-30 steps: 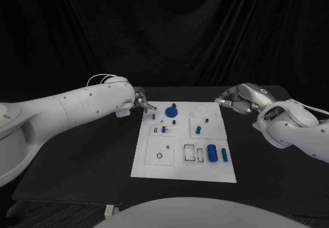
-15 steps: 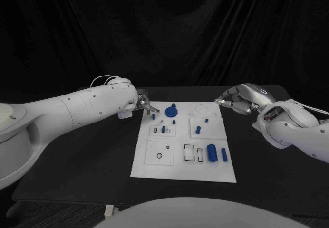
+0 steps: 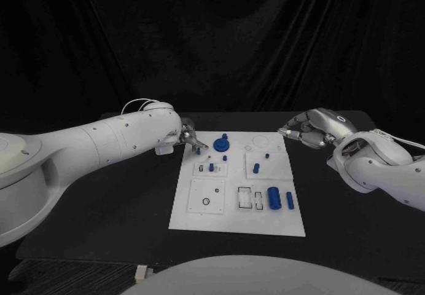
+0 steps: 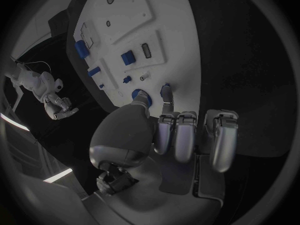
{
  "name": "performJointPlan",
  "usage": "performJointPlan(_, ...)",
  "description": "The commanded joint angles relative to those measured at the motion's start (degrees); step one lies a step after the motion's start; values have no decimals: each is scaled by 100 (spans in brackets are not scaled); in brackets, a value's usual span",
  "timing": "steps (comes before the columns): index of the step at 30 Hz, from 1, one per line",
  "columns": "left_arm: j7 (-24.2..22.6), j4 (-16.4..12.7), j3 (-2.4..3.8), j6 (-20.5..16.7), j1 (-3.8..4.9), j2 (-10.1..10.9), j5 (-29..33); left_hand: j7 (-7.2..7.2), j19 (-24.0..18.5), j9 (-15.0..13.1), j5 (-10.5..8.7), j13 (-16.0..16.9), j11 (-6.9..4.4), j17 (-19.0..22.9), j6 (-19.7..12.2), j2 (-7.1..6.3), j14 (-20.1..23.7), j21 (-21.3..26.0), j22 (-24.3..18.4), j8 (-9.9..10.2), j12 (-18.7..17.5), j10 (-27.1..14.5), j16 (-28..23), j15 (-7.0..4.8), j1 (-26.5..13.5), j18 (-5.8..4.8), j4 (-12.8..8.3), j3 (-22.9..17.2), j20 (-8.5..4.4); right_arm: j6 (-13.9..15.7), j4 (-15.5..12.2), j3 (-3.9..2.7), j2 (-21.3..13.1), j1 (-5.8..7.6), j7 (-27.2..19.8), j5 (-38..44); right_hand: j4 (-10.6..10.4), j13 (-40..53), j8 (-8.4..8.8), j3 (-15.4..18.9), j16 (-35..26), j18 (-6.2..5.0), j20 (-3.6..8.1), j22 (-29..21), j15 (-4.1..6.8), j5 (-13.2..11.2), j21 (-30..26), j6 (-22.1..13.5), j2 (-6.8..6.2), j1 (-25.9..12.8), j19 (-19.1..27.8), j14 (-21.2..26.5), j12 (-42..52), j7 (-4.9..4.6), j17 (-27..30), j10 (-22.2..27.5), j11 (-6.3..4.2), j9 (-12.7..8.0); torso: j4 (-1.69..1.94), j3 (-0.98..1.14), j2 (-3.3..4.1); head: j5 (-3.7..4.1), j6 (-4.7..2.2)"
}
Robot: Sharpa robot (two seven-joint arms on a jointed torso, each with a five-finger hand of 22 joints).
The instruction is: Assemble the parts on the task board
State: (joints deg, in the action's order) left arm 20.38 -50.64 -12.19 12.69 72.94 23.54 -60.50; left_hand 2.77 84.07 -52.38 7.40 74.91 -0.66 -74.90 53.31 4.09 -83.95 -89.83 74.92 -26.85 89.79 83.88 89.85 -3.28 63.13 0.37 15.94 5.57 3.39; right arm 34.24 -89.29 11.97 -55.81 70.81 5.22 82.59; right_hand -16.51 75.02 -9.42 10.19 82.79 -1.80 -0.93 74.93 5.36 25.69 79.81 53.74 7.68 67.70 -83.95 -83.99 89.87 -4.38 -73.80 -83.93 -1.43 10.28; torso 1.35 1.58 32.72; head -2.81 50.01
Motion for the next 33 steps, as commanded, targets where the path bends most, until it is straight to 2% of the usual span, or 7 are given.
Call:
performJointPlan(1, 15, 20, 5, 158, -19, -31, 14, -2, 593, -71, 115, 1509, -38, -1510, -62, 1, -605, -17, 1508, -19, 21, 612, 15, -19, 79, -37, -47, -22, -40, -8, -8, -4, -10, -14, 3, 11, 1, 1498, 30, 43, -35, -73, -43, 1172, -45, -4, -14, 9, 11, 54, -264, -328, 13, -10, 1, -607, 26, -4, 1, 1, -2, 2, -1)
performJointPlan(4, 28, 51, 6, 166, -27, -50, 14, -3, 593, -123, 218, 1509, -38, -1510, -79, 8, -605, -17, 1508, -15, 21, 612, 15, -20, 115, -37, -65, -43, -39, -10, -7, -4, -9, -15, 2, 11, 1, 1498, 30, 43, -35, -73, -43, 1172, -45, -4, -14, 9, 11, 54, -264, -328, 13, -10, 1, -607, 26, -4, 2, 0, -2, 2, -1)
performJointPlan(6, 35, 79, 6, 172, -32, -61, 14, -6, 593, -183, 374, 1509, -40, -1510, -94, 10, -605, -17, 1508, -3, 21, 612, 15, -22, 176, -37, -102, -79, -40, -12, -6, -4, -10, -15, 2, 11, 1, 1498, 30, 43, -35, -73, -43, 1172, -45, -4, -14, 9, 11, 54, -264, -328, 13, -10, 1, -607, 26, -4, 2, 0, -2, 5, -1)
performJointPlan(11, 49, 128, 6, 190, -39, -81, 14, -6, 593, -221, 492, 1509, -41, -1510, -109, 15, -605, -17, 1508, 15, 21, 612, 15, -22, 225, -37, -133, -112, -41, -14, -5, -4, -11, -15, 1, 11, 1, 1498, 30, 43, -35, -73, -43, 1172, -45, -4, -14, 9, 11, 54, -264, -328, 13, -10, 1, -607, 26, -4, 4, -1, 1, 13, -1)
performJointPlan(33, -64, 268, 6, 115, -64, -187, 14, 17, 593, -245, 621, 1509, -27, -1510, -192, 41, -605, -17, 1508, 117, 21, 612, 15, -13, 273, -37, -156, -174, -36, -39, -1, -4, -6, -23, 5, 10, -1, 1498, 34, 51, -37, -73, -43, 1171, -45, 4, -17, 12, 15, 65, -263, -327, 13, -10, 4, -607, 27, -5, 5, 0, 2, 18, -1)
